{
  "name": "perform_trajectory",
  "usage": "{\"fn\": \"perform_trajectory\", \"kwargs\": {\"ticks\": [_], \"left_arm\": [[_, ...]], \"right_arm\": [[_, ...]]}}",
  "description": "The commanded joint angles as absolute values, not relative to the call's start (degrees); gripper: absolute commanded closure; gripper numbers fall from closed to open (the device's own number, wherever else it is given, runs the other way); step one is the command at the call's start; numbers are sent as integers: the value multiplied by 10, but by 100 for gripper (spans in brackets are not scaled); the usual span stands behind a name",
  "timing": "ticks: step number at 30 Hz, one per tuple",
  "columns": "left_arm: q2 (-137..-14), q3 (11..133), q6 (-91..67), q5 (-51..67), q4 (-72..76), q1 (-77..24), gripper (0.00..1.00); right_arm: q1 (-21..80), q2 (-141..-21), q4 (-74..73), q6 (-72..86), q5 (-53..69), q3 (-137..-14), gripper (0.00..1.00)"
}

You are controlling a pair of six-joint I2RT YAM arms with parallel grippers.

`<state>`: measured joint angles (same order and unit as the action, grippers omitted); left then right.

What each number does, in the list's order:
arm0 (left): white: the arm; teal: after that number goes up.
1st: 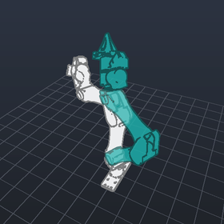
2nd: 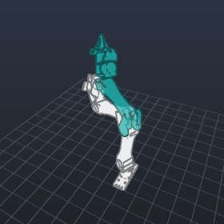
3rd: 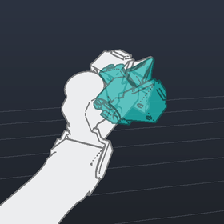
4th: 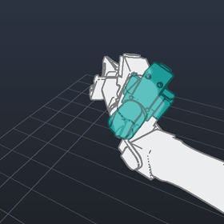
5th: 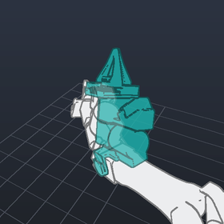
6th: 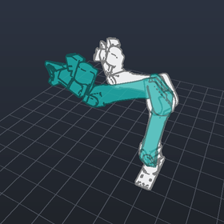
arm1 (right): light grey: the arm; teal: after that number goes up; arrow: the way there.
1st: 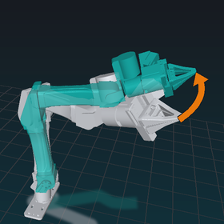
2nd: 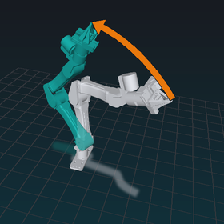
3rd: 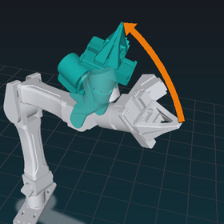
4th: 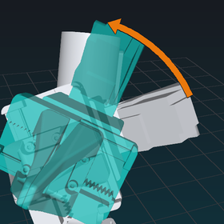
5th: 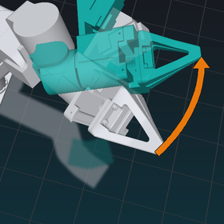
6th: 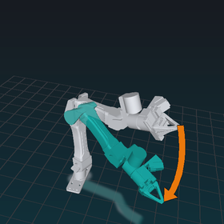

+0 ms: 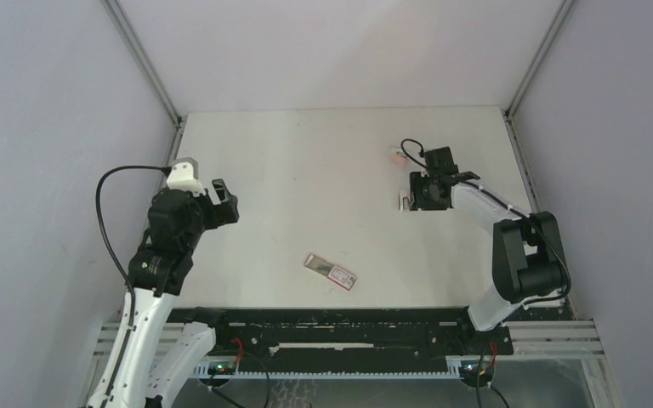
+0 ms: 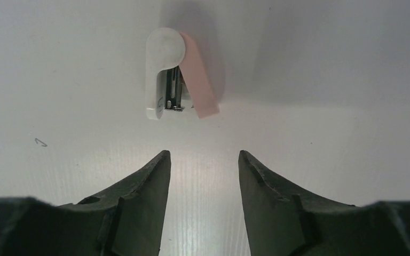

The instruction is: Load the staples into the stapler

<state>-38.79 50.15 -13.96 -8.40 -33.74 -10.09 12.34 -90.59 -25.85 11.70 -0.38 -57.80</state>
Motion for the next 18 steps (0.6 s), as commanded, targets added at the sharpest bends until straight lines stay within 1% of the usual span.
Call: {"fn": "perform_trajectory", "kwargs": {"ticks": [1,18], "left_arm": [[-374,490,-135,-83,-310,-98,10],[-385,489,-136,-80,-312,-98,10]], "right_arm": [[108,-931,-266,81,12,-607,51],[119,-1023,-261,20,6,-666,53]]}}
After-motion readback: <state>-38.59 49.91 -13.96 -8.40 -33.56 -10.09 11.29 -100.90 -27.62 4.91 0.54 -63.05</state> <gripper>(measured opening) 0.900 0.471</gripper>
